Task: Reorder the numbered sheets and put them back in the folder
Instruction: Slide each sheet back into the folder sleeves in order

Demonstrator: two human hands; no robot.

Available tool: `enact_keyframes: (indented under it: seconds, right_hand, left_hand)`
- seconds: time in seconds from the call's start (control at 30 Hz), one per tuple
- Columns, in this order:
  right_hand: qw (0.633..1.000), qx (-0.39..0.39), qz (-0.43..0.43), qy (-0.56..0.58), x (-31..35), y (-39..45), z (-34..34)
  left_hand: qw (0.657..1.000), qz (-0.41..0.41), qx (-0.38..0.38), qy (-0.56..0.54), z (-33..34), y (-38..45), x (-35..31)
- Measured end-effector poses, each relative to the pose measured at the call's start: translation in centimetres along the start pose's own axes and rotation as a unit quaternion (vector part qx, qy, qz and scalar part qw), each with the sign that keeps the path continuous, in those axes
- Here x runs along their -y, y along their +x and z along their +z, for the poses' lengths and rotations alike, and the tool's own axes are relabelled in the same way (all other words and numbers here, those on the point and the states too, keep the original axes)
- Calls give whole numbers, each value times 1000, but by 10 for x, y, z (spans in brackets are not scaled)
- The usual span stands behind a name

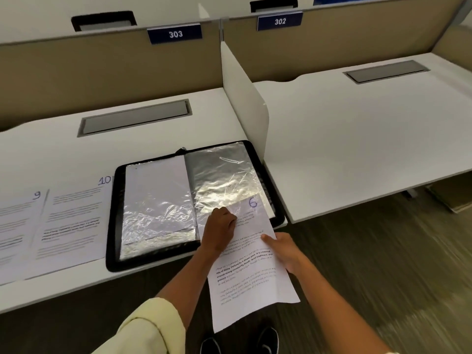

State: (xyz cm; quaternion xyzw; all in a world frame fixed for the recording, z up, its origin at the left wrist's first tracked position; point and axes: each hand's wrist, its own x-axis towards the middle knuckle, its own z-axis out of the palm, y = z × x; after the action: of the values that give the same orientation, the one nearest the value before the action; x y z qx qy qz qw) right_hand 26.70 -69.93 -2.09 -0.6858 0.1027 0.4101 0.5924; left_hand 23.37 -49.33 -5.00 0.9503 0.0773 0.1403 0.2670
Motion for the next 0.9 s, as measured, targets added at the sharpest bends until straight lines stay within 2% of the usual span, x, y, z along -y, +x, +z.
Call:
enact_keyframes:
  seconds: [0.27,0.43,0.63,0.9]
  right_hand:
    - [999,-3,-31,27,11,15,3]
    - [999,29,-26,-22,-1,10,-8]
    - [995,60,-48,-62,-7,8,-11]
    - [997,51,-55,1,-4,18,-1]
  left_hand:
    - [1000,-27,-7,-14,-2,0,-3]
    - [999,-43,-20,-21,1,-3,-3]
    - [994,-99,-31,-42,9,-7,-1]
    - [986,-147,-12,-82,7,-10,-6]
